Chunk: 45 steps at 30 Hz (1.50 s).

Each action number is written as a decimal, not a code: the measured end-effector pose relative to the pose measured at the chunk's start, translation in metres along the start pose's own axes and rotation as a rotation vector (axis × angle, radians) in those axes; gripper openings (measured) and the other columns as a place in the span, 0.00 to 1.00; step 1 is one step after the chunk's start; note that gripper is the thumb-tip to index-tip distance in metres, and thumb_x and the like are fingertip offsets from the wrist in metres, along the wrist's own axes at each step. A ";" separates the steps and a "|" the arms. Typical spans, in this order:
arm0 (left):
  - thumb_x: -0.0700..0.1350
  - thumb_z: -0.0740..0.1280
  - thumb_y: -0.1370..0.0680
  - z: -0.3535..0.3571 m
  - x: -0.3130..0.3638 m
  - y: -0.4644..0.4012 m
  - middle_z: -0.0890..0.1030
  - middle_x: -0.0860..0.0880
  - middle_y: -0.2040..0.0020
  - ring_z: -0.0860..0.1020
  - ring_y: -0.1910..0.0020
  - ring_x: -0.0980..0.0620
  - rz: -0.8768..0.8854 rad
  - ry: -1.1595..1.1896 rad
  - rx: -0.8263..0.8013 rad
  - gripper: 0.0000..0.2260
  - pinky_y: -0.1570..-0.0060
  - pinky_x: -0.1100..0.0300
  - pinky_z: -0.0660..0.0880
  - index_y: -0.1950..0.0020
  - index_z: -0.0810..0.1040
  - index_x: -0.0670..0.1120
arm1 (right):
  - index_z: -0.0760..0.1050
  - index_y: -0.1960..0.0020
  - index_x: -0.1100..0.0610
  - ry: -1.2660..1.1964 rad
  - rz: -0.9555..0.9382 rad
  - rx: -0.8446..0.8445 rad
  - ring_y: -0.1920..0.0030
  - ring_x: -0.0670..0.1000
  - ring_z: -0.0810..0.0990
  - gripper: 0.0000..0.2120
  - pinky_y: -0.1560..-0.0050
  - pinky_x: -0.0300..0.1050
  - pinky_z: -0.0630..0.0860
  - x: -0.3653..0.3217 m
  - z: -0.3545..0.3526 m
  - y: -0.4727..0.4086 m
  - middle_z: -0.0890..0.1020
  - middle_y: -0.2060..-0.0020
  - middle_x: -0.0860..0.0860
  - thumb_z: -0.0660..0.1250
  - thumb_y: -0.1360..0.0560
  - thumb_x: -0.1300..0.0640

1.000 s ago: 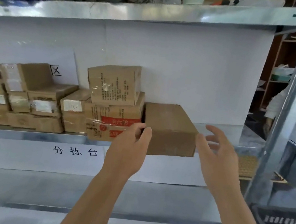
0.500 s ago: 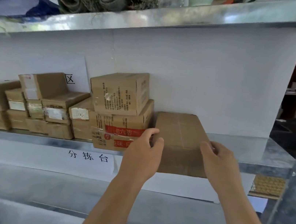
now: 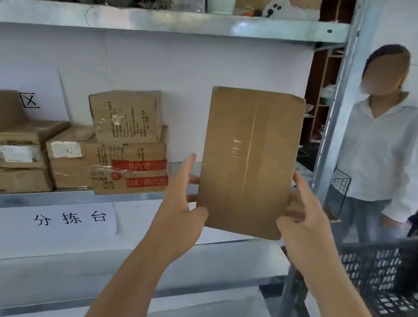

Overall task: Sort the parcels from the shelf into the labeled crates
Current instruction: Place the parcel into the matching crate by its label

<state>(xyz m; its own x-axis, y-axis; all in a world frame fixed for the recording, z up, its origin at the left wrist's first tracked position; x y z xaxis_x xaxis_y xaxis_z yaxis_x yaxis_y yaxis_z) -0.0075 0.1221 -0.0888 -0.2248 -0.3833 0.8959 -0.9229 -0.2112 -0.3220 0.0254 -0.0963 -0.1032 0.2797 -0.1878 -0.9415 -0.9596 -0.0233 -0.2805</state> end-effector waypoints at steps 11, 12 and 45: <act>0.61 0.56 0.15 0.037 0.023 0.086 0.88 0.54 0.48 0.86 0.48 0.56 -0.257 0.499 -0.219 0.18 0.37 0.49 0.79 0.36 0.81 0.56 | 0.76 0.33 0.47 -0.326 0.093 0.107 0.38 0.48 0.83 0.41 0.31 0.62 0.72 0.003 -0.073 0.118 0.86 0.41 0.46 0.53 0.29 0.18; 0.66 0.57 0.20 0.043 0.025 0.092 0.89 0.52 0.45 0.86 0.45 0.54 -0.265 0.484 -0.286 0.25 0.37 0.48 0.80 0.34 0.82 0.55 | 0.77 0.35 0.48 -0.328 0.102 0.110 0.40 0.47 0.84 0.42 0.34 0.57 0.76 0.003 -0.077 0.128 0.87 0.42 0.46 0.53 0.32 0.18; 0.34 0.70 0.18 0.378 0.078 0.151 0.75 0.72 0.32 0.76 0.31 0.61 0.077 0.224 -0.740 0.35 0.43 0.59 0.82 0.31 0.70 0.75 | 0.42 0.22 0.27 0.345 0.246 0.750 0.18 0.54 0.54 0.47 0.24 0.65 0.65 0.096 -0.308 0.195 0.51 0.17 0.45 0.69 0.30 0.29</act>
<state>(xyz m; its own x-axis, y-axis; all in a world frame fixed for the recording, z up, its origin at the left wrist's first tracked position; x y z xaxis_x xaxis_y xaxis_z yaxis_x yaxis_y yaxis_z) -0.0463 -0.2798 -0.1839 -0.2820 -0.1646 0.9452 -0.8527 0.4945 -0.1683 -0.1447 -0.4209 -0.1905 -0.0757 -0.3933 -0.9163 -0.6836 0.6895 -0.2394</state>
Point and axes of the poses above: each hand's wrist, its own y-axis away from the middle knuckle, its own z-axis out of the palm, x = y × z, the point moved 4 cm from there along -y, towards the middle knuckle
